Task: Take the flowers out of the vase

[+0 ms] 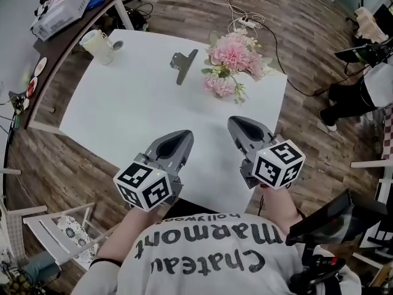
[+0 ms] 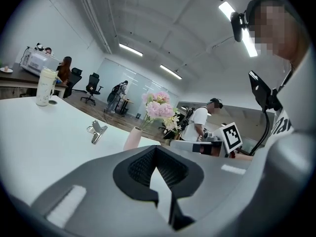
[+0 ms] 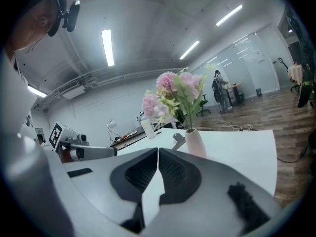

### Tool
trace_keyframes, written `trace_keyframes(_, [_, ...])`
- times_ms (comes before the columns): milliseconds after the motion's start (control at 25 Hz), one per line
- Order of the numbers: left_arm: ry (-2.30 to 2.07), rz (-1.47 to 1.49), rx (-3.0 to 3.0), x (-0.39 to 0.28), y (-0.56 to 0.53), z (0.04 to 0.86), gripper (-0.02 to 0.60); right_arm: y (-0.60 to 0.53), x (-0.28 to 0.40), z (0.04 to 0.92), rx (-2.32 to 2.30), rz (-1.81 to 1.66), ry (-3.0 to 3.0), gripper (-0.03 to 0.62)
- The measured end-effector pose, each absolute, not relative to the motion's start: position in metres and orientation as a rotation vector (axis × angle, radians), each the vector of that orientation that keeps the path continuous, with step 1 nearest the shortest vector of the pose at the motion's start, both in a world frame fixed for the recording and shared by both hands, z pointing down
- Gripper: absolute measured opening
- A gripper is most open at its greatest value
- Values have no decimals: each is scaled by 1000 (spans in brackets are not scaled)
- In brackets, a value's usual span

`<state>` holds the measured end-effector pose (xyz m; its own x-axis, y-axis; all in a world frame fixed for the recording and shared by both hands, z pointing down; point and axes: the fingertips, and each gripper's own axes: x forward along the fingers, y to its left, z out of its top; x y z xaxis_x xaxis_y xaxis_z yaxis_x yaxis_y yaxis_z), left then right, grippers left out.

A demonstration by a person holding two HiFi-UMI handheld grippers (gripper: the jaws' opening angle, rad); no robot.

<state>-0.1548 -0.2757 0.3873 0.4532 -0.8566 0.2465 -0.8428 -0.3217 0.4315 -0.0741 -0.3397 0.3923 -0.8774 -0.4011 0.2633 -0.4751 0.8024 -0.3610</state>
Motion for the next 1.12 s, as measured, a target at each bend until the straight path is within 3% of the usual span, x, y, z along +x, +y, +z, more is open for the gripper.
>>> trace_keyframes(480, [-1279, 12, 2309, -146, -334, 387, 3, -386, -60, 398, 887, 587, -2774, 15])
trace_keyframes(840, [-1161, 54, 2392, -184, -358, 380, 2, -401, -68, 392, 1169, 587, -2756, 16])
trace_keyframes(880, [-1157, 57, 2396, -190, -358, 380, 3, -402, -71, 394, 1184, 580, -2745, 27])
trace_keyframes(960, [-1147, 67, 2402, -201, -358, 381, 2, -405, -77, 400, 1219, 560, -2709, 117])
trace_keyframes(1120, [-1130, 103, 2397, -222, -357, 388, 2, -413, -86, 406, 1293, 488, -2661, 137])
